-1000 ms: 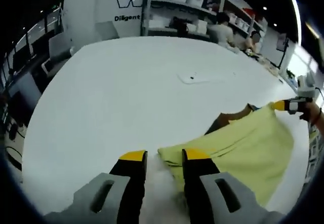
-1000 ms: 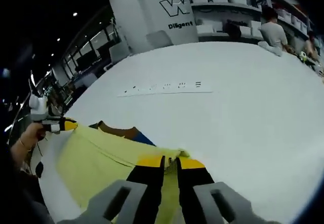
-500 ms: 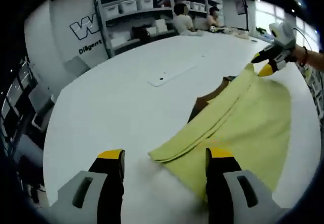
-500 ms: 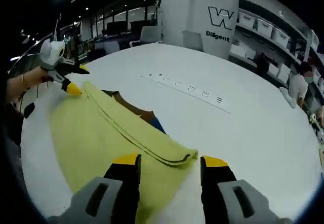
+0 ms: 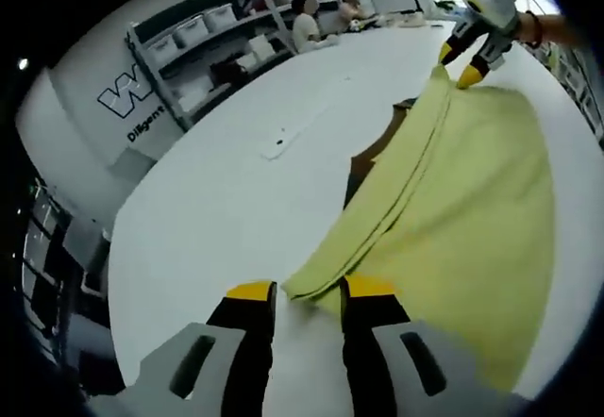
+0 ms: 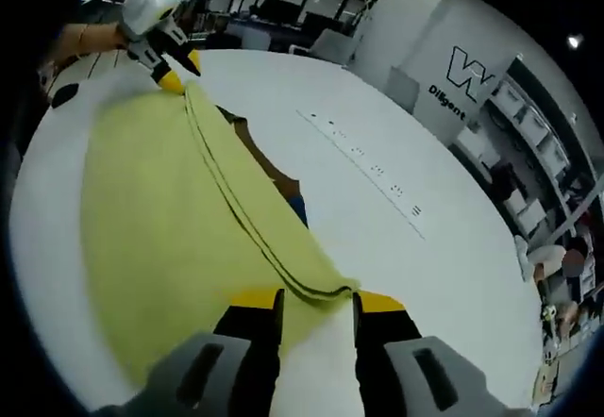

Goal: Fold the garment on the visible template until the final outline fits inside the template.

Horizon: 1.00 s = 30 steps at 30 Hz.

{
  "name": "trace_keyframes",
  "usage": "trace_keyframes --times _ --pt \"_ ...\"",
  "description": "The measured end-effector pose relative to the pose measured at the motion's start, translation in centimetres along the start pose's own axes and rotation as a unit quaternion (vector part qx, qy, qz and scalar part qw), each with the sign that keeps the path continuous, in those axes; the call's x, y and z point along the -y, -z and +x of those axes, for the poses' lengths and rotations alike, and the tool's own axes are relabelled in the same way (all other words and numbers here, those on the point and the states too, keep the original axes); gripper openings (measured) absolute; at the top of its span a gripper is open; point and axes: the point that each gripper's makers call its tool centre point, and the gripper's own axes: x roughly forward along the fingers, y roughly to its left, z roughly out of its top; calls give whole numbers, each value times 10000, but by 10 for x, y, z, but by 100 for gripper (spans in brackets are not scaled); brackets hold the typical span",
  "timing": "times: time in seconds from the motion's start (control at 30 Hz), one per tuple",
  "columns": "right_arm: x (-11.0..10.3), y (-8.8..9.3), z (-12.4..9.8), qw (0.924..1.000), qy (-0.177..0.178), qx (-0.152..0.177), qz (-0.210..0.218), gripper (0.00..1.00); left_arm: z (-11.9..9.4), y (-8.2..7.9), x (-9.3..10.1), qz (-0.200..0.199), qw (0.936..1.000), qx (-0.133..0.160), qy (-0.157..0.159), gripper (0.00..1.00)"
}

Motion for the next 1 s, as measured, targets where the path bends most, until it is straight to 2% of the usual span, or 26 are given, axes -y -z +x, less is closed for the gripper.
trace_keyframes --times 0.2,0.3,0.53,0.6,0.87,1.0 --pt "9 0 5 10000 8 43 -81 11 4 2 2 -178 9998 -2 102 12" --pt "10 1 8 10000 -34 67 -44 1 5 3 3 -214 9997 -19 120 4" --pt "16 0 10 9997 -60 152 173 0 5 1 3 -393 9991 0 170 3" --pt "18 -4 10 9991 -56 254 327 0 4 -1 1 -506 9986 28 174 3" --pt "28 -10 17 9965 -56 404 732 0 7 -8 -7 -532 9985 60 137 2" --pt "36 -11 25 9935 -43 455 1040 0 11 -11 -14 -760 9971 66 81 2"
